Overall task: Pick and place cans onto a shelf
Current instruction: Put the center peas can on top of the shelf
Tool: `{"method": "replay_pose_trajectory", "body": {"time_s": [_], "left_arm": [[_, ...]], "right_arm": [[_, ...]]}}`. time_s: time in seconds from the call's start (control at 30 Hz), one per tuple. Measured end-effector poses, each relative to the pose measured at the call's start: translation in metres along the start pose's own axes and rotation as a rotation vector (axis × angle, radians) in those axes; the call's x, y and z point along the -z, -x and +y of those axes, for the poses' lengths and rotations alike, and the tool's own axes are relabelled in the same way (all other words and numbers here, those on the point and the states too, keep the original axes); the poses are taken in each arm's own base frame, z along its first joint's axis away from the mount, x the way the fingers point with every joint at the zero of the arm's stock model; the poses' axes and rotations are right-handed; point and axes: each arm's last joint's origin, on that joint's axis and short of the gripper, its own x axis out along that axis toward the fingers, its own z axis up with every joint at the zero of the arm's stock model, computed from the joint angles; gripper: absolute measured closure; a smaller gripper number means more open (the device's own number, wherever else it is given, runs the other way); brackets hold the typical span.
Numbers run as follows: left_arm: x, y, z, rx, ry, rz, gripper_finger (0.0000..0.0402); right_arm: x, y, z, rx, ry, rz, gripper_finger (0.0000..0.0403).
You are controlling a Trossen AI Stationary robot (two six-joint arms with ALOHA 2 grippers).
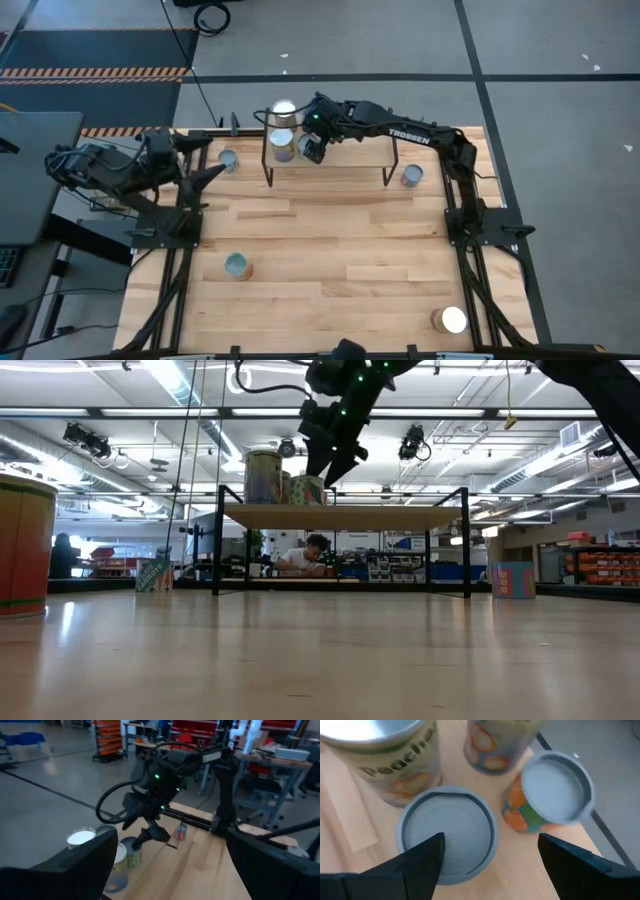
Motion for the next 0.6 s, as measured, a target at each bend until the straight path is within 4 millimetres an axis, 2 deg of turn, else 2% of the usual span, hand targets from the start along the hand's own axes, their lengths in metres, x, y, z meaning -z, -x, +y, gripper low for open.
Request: {"method": "replay_pose_trajectory", "body": {"time_s": [0.4,0.6], "left_arm": [[0.0,0.004,0.003,0.042,-0.05,0.004,0.0021],[-0.001,0.004,0.004,0.035,-0.076,-0.003,0.0021]], "right_arm": [[-0.001,-0.001,-0.002,0.011,-0.014,-0.014,0.0076],[-0.003,0.01,-0.003,-0.015,-0.028,-0.031,0.0076]]}}
